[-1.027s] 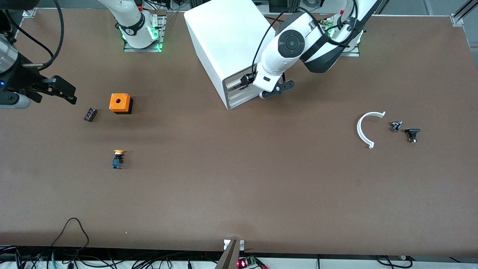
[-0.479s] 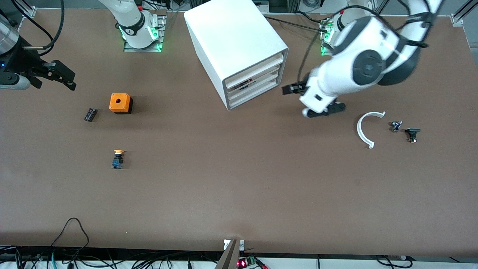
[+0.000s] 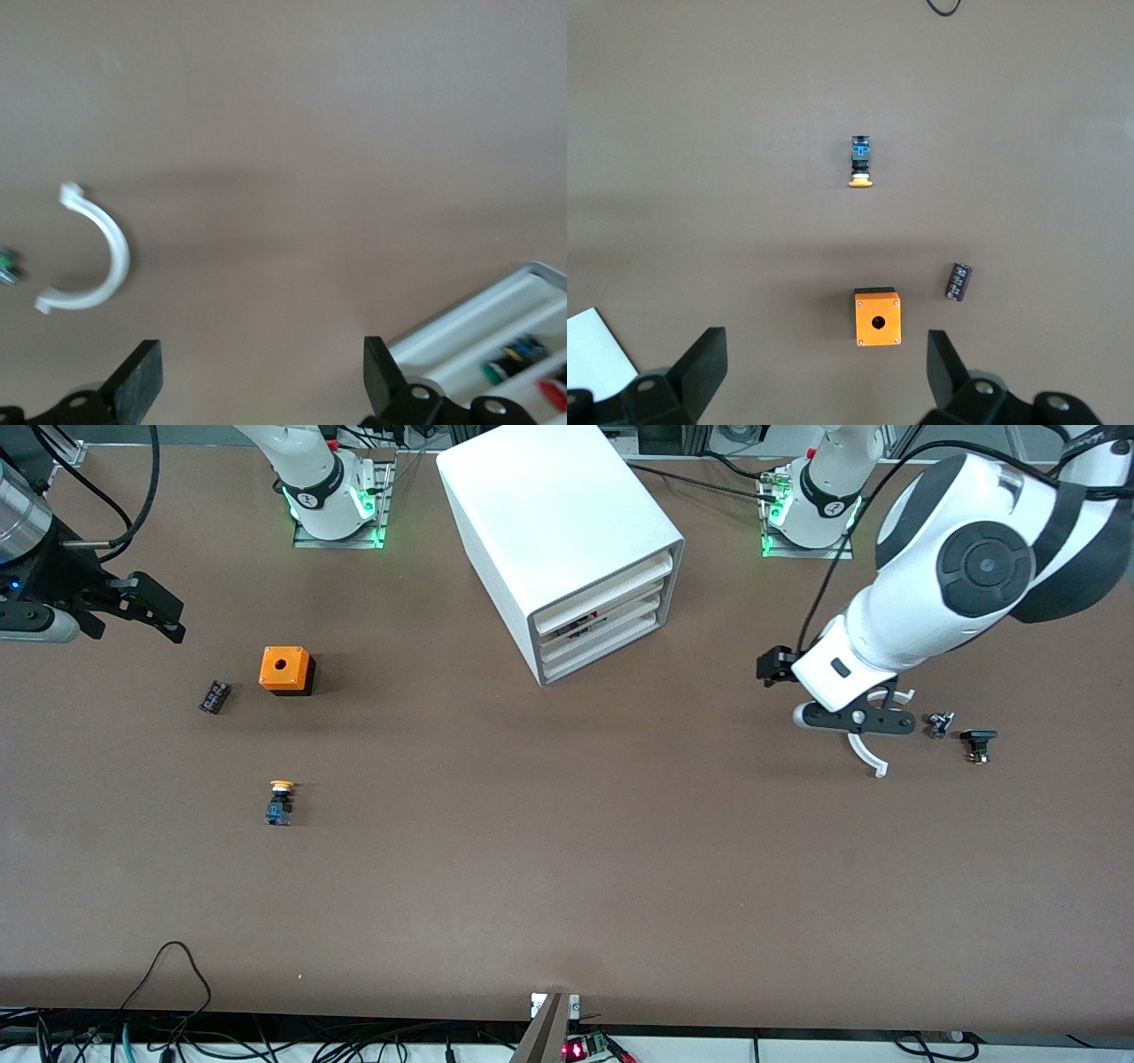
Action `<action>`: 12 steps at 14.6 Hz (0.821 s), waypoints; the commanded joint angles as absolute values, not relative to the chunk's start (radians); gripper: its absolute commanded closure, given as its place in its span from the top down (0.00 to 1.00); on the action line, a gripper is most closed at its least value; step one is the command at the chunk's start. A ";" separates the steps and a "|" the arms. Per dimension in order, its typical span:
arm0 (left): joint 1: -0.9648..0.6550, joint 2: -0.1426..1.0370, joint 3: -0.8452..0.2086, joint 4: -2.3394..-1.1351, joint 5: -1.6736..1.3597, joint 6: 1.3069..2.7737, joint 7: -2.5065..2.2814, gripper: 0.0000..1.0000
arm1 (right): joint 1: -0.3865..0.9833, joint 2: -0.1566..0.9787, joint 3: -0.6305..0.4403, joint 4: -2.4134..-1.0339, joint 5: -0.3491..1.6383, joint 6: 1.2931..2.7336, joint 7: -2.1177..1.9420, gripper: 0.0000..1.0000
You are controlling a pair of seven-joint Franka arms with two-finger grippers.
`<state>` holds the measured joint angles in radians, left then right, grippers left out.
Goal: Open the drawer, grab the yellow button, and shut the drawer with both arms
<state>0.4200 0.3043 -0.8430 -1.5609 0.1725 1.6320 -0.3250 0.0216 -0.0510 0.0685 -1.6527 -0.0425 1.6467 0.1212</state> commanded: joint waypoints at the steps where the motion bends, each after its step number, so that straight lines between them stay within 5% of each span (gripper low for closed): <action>1: 0.425 0.354 -0.847 -1.483 0.248 1.614 -0.235 1.00 | 0.009 -0.037 0.081 -1.626 -0.017 1.643 0.115 1.00; 4: 0.407 0.312 -0.741 -1.480 0.226 1.614 -0.142 1.00 | 0.008 -0.044 0.083 -1.628 0.012 1.612 0.082 1.00; 12: 0.014 0.022 -0.114 -1.662 0.014 1.688 0.094 1.00 | 0.026 -0.015 0.083 -1.555 0.006 1.586 0.081 1.00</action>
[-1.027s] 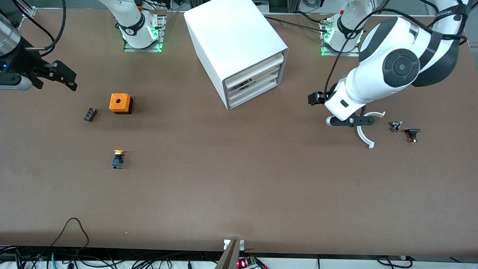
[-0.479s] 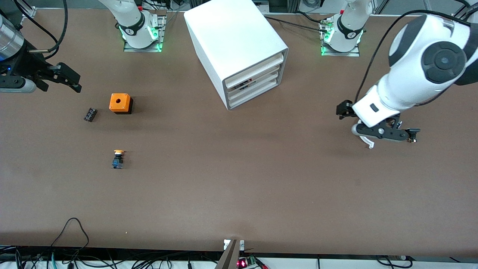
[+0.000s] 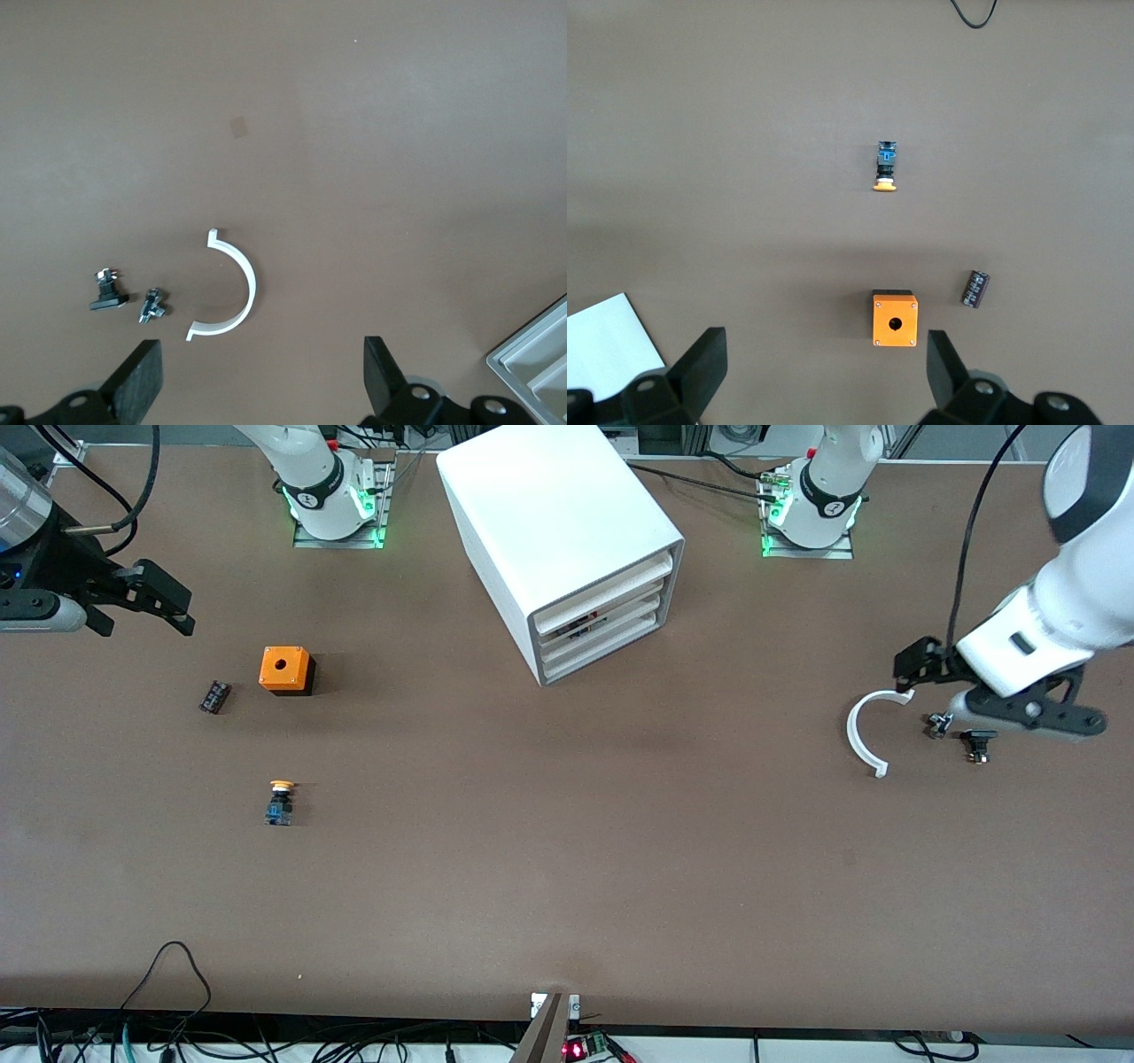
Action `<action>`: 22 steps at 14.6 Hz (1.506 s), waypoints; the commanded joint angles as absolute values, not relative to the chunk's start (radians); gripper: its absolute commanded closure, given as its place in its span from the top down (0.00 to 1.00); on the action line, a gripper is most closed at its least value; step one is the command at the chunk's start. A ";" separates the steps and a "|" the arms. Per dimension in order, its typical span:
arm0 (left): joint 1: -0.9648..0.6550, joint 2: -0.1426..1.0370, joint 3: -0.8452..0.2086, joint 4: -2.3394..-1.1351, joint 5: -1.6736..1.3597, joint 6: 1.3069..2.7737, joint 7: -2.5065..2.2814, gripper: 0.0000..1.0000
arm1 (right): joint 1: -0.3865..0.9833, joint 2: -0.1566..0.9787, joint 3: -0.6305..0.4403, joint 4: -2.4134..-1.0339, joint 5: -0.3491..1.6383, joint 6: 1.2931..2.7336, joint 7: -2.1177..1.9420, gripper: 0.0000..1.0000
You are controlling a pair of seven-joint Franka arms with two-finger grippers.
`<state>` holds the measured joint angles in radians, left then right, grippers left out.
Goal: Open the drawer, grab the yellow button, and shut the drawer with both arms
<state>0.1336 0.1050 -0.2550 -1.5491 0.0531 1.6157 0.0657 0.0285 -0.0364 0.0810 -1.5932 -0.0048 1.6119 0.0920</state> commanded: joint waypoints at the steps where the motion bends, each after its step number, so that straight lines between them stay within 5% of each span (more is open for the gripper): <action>1: -0.032 -0.010 -0.063 -1.716 0.003 1.772 0.094 1.00 | 0.028 -0.014 0.083 -1.555 0.003 1.586 0.081 1.00; 4: -0.064 -0.049 -0.002 -1.758 0.002 1.799 0.087 1.00 | 0.028 -0.003 0.083 -1.554 0.006 1.588 0.084 1.00; 7: -0.046 -0.048 -0.006 -1.738 0.002 1.663 0.061 1.00 | 0.031 -0.003 0.084 -1.555 0.006 1.588 0.084 1.00; 22: -0.048 -0.009 -0.017 -1.689 0.000 1.654 0.028 1.00 | 0.031 0.005 0.084 -1.555 0.003 1.588 0.080 1.00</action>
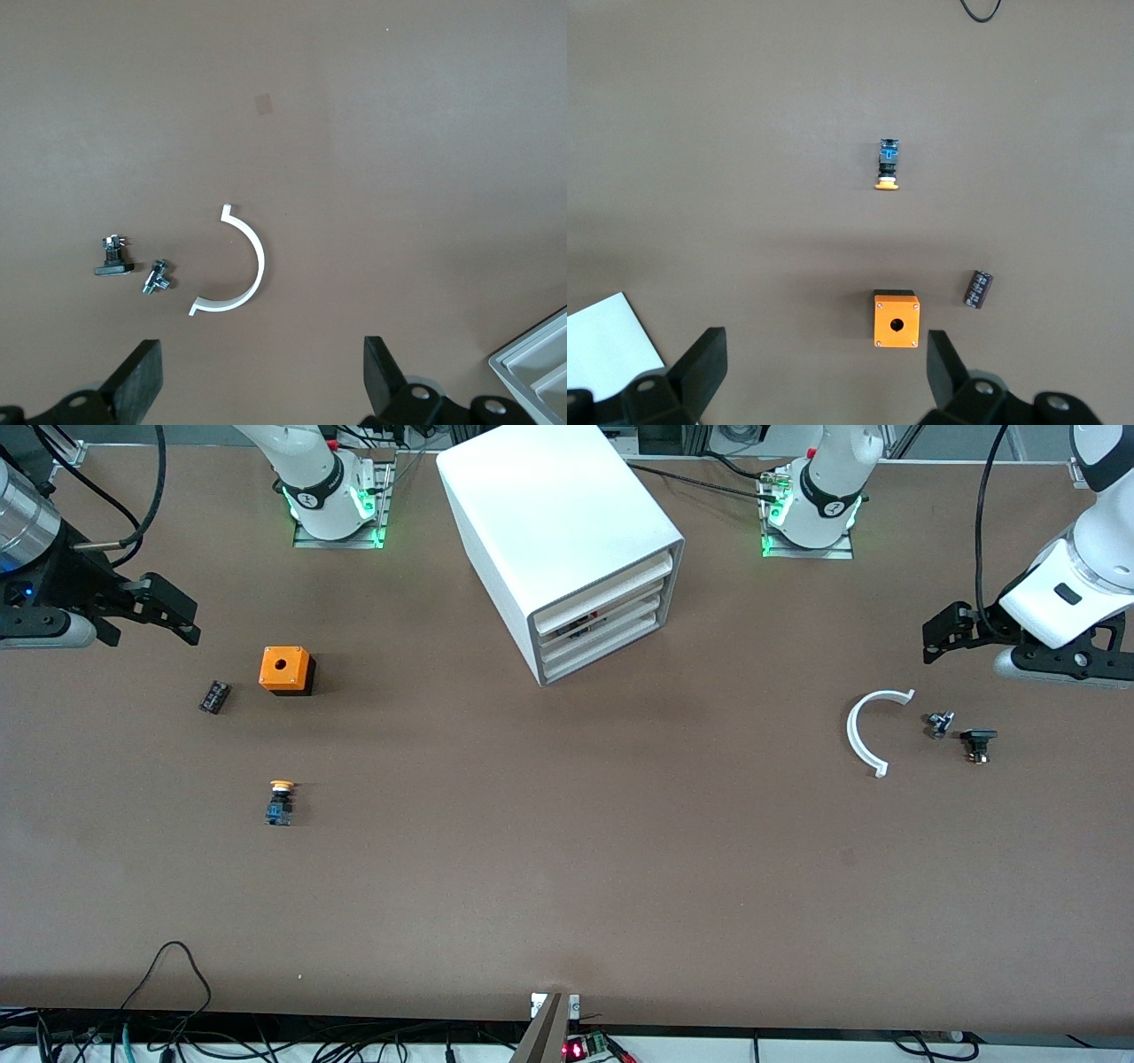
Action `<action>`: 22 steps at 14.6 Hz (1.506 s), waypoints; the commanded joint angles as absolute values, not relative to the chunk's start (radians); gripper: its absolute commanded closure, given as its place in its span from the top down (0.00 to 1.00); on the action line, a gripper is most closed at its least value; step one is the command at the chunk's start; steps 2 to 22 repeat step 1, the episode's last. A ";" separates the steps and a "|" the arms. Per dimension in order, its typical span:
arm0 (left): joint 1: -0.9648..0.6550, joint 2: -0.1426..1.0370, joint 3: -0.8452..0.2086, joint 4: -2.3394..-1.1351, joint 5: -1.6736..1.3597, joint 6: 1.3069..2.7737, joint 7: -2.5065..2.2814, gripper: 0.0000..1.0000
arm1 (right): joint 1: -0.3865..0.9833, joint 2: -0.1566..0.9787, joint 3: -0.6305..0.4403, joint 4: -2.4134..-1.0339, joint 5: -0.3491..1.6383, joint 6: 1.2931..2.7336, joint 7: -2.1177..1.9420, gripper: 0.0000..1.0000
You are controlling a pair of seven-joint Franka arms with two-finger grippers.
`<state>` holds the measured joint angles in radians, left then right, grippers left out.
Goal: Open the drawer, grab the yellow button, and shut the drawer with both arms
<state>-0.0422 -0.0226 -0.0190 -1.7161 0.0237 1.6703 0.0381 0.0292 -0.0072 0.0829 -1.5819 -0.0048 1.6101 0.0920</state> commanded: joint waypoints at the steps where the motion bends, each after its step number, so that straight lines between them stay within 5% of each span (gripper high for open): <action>1: -0.048 -0.009 -0.017 -1.689 0.002 1.654 0.026 1.00 | 0.031 0.005 0.084 -1.555 0.003 1.588 0.080 1.00; 22: -0.048 -0.009 -0.017 -1.689 0.002 1.654 0.026 1.00 | 0.031 0.005 0.084 -1.555 0.003 1.588 0.080 1.00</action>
